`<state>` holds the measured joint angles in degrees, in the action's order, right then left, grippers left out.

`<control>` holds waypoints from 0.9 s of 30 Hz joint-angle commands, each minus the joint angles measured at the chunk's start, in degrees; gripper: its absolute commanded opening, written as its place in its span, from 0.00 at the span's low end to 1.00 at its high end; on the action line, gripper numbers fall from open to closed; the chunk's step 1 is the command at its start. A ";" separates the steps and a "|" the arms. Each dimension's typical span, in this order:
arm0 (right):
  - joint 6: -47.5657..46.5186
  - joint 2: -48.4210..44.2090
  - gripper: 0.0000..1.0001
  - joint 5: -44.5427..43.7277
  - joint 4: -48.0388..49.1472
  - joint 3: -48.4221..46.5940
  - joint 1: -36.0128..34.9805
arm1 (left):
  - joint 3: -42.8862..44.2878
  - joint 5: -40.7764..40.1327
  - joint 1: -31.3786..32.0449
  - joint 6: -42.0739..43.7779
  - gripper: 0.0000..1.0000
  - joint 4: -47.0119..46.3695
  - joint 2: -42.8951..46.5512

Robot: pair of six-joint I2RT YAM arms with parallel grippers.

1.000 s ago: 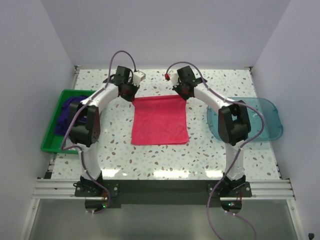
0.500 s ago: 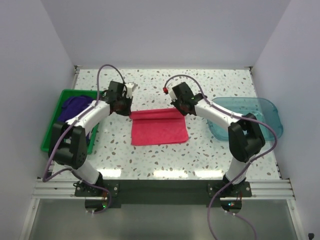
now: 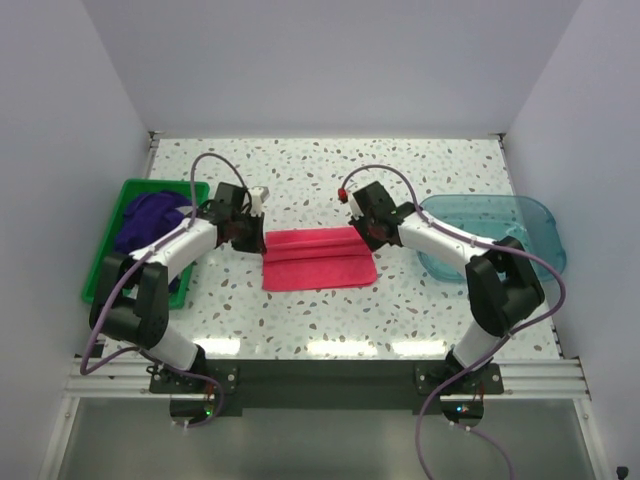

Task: Fold and stack the towels
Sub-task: Fold the towel

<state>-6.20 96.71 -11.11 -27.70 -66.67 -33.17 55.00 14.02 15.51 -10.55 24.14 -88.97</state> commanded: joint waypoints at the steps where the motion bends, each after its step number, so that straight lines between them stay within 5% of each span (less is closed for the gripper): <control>1: 2.33 -1.34 0.00 0.65 1.77 1.28 0.03 | -0.77 -0.40 -0.48 -0.88 0.00 -2.08 1.61; 27: 4.26 -5.12 0.00 4.08 -1.74 3.48 -1.02 | -1.39 0.92 -0.57 -0.53 0.00 5.30 3.98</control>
<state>-3.16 94.13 -7.64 -27.42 -63.31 -33.82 54.46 14.59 15.51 -10.94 27.73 -87.18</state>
